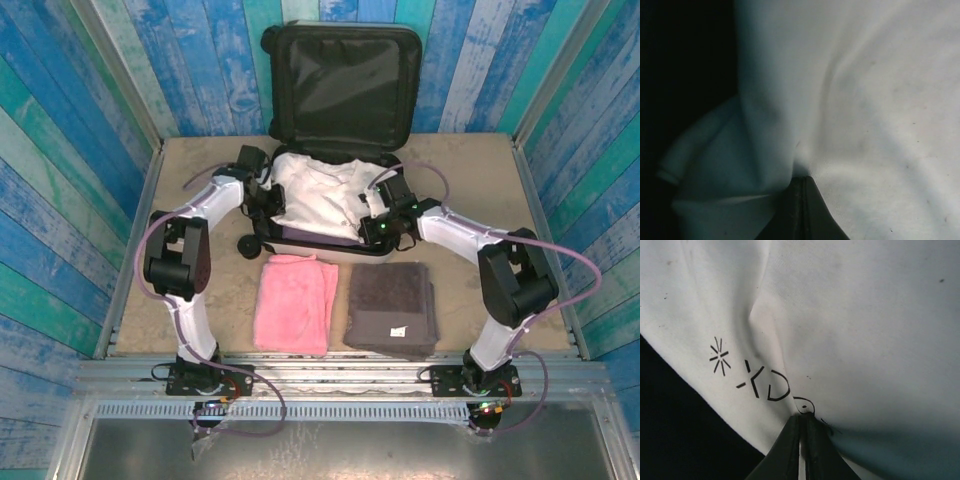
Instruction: Pack the luggage
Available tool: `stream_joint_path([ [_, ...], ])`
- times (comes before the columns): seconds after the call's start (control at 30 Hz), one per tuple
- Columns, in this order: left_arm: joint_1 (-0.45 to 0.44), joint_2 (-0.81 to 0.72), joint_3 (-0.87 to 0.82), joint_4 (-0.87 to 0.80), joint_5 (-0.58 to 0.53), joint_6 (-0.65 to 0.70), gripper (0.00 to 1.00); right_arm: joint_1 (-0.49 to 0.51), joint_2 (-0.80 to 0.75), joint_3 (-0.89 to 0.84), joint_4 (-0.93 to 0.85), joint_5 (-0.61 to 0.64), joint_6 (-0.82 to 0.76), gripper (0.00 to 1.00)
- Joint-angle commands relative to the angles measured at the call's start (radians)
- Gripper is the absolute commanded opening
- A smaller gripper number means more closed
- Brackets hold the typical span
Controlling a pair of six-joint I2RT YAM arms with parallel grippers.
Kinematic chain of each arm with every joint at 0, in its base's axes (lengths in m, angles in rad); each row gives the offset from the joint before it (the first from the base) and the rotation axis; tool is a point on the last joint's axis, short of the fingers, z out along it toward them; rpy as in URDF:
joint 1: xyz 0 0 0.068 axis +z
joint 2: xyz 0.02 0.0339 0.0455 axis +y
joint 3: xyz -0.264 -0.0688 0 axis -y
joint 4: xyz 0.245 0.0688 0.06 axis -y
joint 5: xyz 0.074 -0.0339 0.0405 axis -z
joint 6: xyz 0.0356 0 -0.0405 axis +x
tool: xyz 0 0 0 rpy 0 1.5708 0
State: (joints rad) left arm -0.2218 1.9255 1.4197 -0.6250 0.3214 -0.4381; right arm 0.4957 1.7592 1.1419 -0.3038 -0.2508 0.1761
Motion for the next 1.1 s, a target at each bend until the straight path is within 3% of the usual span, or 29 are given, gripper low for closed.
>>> stream_joint_path([
  [0.0, 0.001, 0.074, -0.059, 0.021, -0.070, 0.022, 0.00, -0.019, 0.097, -0.003, -0.061, 0.185, -0.057, 0.14],
  [0.23, 0.002, -0.040, -0.082, 0.114, -0.038, 0.029, 0.00, -0.026, 0.021, 0.103, -0.150, 0.183, -0.133, 0.32],
  [0.37, 0.000, -0.179, -0.034, 0.174, -0.006, 0.027, 0.16, -0.064, -0.065, 0.212, -0.221, 0.137, -0.138, 0.39],
  [0.5, 0.000, -0.251, 0.063, 0.205, -0.007, 0.030, 0.38, -0.121, -0.093, 0.292, -0.222, 0.082, -0.115, 0.39],
  [0.6, 0.001, -0.231, 0.136, 0.214, -0.015, 0.038, 0.44, -0.165, -0.053, 0.350, -0.217, 0.059, -0.107, 0.36],
  [0.73, 0.002, -0.101, 0.266, 0.171, -0.055, 0.021, 0.43, -0.205, 0.040, 0.424, -0.208, 0.028, -0.083, 0.28],
  [0.9, 0.001, 0.123, 0.425, 0.115, -0.063, -0.015, 0.32, -0.209, 0.163, 0.498, -0.191, 0.037, -0.070, 0.22],
  [1.07, -0.006, 0.204, 0.333, 0.193, -0.197, -0.062, 0.18, -0.198, 0.282, 0.524, -0.198, 0.125, -0.051, 0.15],
])
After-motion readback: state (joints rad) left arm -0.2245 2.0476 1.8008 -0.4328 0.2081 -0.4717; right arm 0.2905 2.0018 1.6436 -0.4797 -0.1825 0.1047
